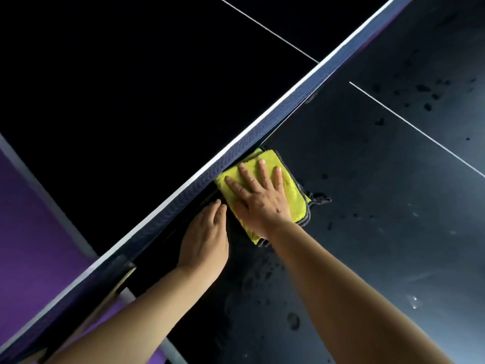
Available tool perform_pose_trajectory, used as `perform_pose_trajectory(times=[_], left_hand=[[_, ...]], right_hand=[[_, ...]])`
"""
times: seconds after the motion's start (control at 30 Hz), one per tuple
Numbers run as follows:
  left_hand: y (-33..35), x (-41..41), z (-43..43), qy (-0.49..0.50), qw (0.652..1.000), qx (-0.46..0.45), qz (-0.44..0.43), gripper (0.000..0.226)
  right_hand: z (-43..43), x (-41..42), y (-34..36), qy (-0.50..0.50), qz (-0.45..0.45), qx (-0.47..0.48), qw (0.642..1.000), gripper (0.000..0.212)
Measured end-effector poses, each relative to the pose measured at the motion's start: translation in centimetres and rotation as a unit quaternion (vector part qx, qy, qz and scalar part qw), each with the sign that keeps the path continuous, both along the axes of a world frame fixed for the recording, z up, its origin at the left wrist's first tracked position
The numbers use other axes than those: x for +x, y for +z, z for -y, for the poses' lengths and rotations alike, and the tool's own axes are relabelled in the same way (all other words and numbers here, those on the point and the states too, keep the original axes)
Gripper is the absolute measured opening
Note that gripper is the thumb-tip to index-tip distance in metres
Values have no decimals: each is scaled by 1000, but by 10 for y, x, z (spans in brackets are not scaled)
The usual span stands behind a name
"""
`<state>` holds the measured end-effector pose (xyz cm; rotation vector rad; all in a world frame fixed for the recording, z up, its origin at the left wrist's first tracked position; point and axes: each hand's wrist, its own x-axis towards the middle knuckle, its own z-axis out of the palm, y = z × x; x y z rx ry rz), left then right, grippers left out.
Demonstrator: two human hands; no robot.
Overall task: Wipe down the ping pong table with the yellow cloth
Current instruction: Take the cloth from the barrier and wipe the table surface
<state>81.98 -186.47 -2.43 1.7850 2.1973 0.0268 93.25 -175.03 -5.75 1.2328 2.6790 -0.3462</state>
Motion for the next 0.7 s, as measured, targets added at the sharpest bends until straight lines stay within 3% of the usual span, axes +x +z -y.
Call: perform_pose_trajectory(times=[0.33,0.57,0.7], left_hand=[[1,73,-151,-125,988,2,-93,66],[-10,100,-189,-141,986,13,-87,66],[-12,105,-193,-137,988,24,-74,60]], right_hand=[[-174,67,-8,-74,19,25,997,52],[-258,105,-18,-137,3,53,989,57],[-287,146,-19,-241,20,64,968,69]])
